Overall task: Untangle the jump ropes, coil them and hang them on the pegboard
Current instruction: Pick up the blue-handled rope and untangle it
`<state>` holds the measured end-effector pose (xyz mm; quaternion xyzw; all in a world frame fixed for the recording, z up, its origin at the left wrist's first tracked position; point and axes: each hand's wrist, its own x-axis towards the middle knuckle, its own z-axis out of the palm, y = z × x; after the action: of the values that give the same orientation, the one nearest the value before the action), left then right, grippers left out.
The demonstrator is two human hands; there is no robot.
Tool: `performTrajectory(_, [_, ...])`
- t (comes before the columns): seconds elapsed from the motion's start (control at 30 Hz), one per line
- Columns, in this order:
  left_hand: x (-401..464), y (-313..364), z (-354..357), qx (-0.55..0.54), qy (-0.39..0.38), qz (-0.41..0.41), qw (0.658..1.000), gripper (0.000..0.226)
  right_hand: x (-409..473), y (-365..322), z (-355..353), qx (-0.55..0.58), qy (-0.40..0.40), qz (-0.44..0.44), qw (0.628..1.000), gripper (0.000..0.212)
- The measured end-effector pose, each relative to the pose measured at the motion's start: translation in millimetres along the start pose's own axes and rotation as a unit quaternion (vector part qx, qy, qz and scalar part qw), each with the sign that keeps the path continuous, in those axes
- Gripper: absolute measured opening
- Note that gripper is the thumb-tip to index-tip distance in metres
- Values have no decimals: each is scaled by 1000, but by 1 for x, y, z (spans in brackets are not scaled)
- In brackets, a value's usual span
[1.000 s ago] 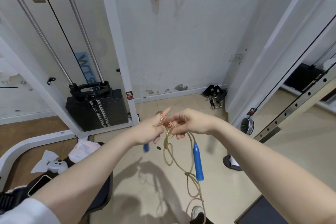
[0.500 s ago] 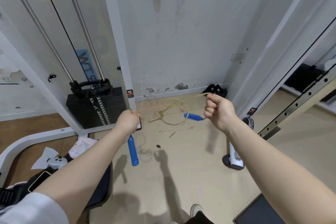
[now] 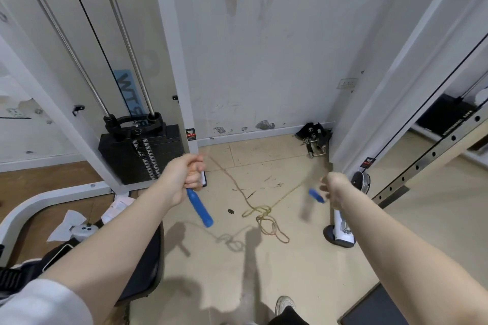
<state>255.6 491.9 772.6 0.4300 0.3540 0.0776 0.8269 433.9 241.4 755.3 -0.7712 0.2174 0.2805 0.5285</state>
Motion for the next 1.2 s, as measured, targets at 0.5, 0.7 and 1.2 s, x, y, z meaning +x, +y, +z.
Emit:
performTrajectory(0.5, [-32, 10, 45, -149, -563, -111, 805, 52, -54, -1, 63, -181, -350, -351, 849, 17])
performTrajectory(0.7, [-34, 20, 35, -203, -315, 56, 925, 51, -73, -2, 57, -277, -376, -299, 832, 33])
performTrajectory(1.2, [-60, 4, 48, 224, -325, 40, 918, 81, -132, -66, 42, -109, -346, -488, 794, 20])
